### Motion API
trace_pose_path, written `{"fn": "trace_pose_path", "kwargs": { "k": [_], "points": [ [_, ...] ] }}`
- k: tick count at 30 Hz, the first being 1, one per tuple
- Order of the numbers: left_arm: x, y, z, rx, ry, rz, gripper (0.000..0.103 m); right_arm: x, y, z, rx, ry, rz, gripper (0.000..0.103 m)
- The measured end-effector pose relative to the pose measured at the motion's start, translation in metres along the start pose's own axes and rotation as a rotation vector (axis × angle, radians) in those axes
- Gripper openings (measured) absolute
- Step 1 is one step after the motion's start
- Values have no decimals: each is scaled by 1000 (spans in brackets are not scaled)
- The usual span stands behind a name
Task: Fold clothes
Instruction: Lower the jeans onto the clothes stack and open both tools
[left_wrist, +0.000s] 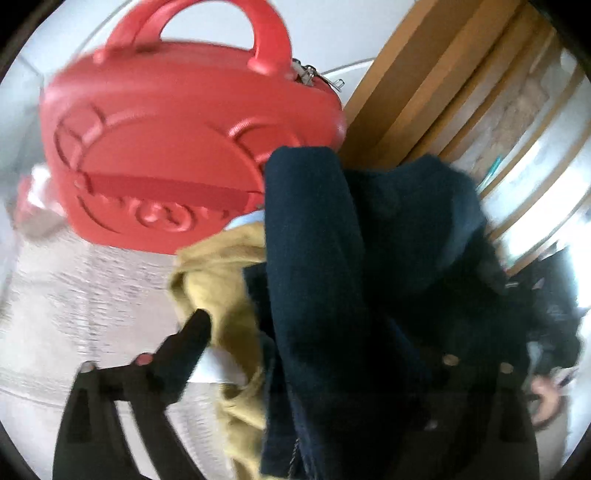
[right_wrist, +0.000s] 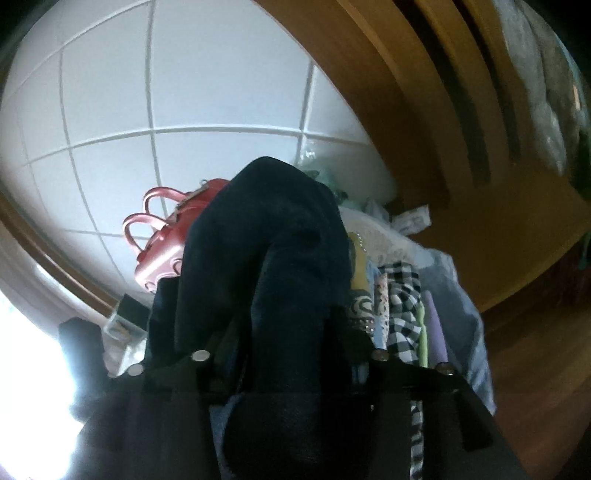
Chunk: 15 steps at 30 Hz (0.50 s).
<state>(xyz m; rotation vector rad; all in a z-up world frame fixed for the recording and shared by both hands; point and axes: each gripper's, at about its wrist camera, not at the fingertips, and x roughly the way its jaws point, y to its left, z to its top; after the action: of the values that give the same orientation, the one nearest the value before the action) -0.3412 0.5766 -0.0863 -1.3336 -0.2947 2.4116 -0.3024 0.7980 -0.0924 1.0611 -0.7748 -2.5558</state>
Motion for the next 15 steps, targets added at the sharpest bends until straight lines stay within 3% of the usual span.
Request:
{"fn": "trace_pose_path", "kwargs": {
  "k": [2, 3, 6, 9, 12, 15],
  "points": [
    [-18, -10, 1, 46, -41, 41, 98, -11, 12, -2, -41, -11, -34, 97],
    [-29, -16, -1, 70, -70, 53, 102, -19, 19, -4, -64, -21, -52, 101],
    [-62, -34, -7, 142, -158, 88, 103, -46, 42, -15, -128, -53, -114, 103],
    [-87, -46, -16, 164, -179, 104, 103, -67, 63, -30, -198, -75, -191, 103],
    [-103, -60, -29, 196, -166, 124, 103, -88, 83, -52, -243, -91, -225, 103],
    [-109, -73, -54, 213, -143, 71, 103, -104, 99, -79, -278, -113, -226, 103]
  ]
}}
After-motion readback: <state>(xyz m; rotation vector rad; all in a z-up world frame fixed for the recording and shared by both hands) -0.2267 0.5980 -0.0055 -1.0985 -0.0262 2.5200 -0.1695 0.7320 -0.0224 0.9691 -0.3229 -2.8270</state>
